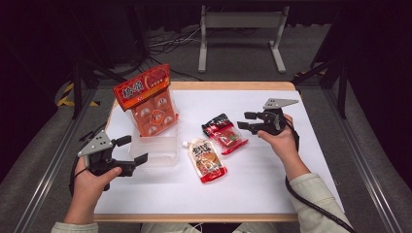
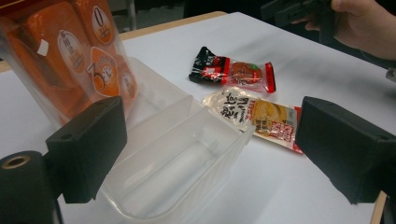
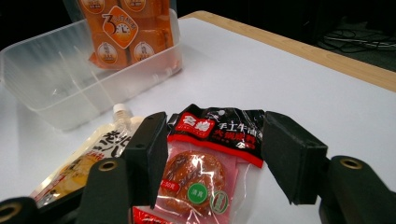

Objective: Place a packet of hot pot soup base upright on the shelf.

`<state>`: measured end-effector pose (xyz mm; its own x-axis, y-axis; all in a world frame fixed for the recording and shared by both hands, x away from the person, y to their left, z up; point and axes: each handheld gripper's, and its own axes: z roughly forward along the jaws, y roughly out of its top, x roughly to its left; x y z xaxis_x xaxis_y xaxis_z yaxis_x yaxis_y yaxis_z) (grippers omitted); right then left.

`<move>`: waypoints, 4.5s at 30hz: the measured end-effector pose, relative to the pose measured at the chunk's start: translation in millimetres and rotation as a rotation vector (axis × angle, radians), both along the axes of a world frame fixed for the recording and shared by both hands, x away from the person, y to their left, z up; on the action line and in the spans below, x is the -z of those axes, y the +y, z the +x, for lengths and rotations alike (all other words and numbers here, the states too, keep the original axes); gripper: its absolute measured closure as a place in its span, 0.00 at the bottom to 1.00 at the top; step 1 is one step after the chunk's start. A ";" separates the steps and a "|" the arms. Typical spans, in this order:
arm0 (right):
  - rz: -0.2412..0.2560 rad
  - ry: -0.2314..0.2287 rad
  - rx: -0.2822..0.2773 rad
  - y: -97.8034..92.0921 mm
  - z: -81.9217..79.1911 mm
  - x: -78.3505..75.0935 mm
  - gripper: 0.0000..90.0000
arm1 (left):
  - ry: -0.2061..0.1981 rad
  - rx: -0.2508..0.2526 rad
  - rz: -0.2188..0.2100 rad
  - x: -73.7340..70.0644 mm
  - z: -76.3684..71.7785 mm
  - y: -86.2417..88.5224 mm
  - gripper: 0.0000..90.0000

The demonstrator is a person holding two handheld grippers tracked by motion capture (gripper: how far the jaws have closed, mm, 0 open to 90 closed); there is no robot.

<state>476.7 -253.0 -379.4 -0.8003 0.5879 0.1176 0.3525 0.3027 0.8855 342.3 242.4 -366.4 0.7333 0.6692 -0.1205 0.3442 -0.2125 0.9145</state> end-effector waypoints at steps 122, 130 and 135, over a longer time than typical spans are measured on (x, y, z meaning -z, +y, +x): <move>0.057 -0.076 -0.011 23.7 -45.5 -26.8 1.00 | 0.018 0.111 0.012 7.6 11.2 -37.0 0.10; 0.092 -0.115 -0.033 21.1 -68.9 -35.9 1.00 | 0.027 0.103 -0.051 7.5 13.7 -52.4 0.12; 0.120 -0.148 -0.059 24.9 -81.9 -46.4 1.00 | 0.008 0.116 -0.072 6.4 15.0 -61.0 0.12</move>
